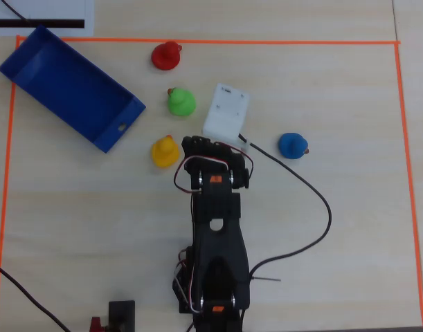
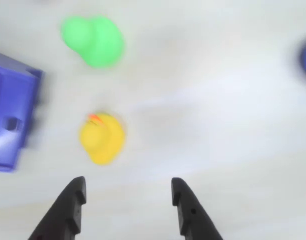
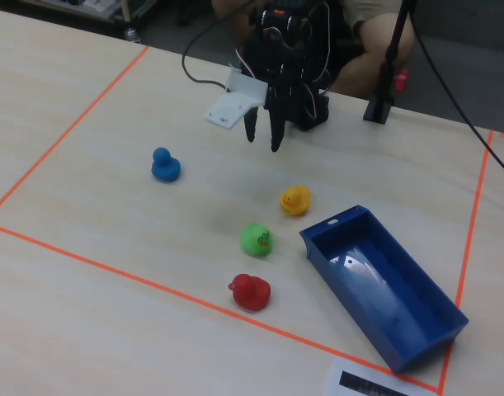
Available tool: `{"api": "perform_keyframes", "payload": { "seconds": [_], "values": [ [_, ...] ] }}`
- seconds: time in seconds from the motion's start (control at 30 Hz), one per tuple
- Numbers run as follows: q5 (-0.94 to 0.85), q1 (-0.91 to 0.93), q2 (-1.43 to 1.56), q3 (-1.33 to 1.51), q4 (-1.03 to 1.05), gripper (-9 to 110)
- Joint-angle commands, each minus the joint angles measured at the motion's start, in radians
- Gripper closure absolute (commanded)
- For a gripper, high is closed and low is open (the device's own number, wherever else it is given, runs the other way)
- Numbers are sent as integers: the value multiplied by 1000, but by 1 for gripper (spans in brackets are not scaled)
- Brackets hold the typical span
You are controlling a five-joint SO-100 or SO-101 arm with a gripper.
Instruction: Grasp green duck and put it into box.
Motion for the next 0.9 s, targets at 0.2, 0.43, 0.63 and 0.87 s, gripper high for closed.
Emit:
{"api": "perform_keyframes", "payload": {
  "seconds": [0.2, 0.43, 0.63, 0.87],
  "values": [
    [135, -92, -420, -331, -100, 80],
    [222, -140, -580, -460, -175, 79],
    [238, -161, -707, -529, -186, 77],
    [261, -167, -810, -618, -187, 76]
  ]
}}
